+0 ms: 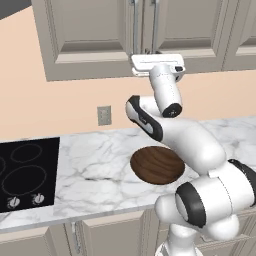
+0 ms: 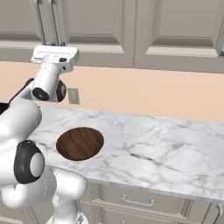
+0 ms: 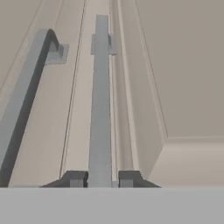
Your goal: Open the cabinet. Pick the mango and pear from the cabinet and place them into the bowl. Then close the cabinet.
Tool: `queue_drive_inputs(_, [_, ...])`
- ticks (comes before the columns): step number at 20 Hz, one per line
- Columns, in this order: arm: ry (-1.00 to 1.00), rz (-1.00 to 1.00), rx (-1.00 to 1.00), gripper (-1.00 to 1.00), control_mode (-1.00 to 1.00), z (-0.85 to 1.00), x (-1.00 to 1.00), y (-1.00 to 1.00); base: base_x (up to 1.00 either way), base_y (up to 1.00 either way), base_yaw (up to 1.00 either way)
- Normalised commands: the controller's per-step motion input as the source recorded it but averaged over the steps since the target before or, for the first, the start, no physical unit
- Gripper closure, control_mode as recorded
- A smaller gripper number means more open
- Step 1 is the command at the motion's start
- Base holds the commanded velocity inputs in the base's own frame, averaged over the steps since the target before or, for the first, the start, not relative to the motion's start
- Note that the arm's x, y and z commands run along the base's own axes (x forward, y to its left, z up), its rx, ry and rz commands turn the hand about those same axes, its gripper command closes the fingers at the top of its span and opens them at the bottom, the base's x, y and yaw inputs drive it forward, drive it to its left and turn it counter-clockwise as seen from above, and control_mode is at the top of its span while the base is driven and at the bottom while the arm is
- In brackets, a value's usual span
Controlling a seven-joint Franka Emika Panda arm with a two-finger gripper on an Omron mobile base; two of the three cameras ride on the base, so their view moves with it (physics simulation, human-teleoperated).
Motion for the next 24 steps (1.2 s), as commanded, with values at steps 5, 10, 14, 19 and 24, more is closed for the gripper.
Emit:
queue_drive_inputs(5, [0.00,-0.11,0.07,1.00,-1.00,0.23,-0.84,-0.57,0.00,0.00,0.00])
queue_drive_inputs(10, [0.00,-0.14,0.09,1.00,-1.00,0.33,-0.91,-0.67,0.00,0.00,0.00])
queue_drive_inputs(14, [0.00,-0.14,0.09,1.00,-1.00,0.26,-0.93,-0.79,0.00,0.00,0.00])
queue_drive_inputs(19, [0.01,-0.11,0.10,1.00,-1.00,0.09,-0.75,-0.97,0.00,0.00,0.00])
queue_drive_inputs(24, [0.05,-0.05,0.12,1.00,-1.00,0.00,-0.51,-1.00,0.00,0.00,0.00])
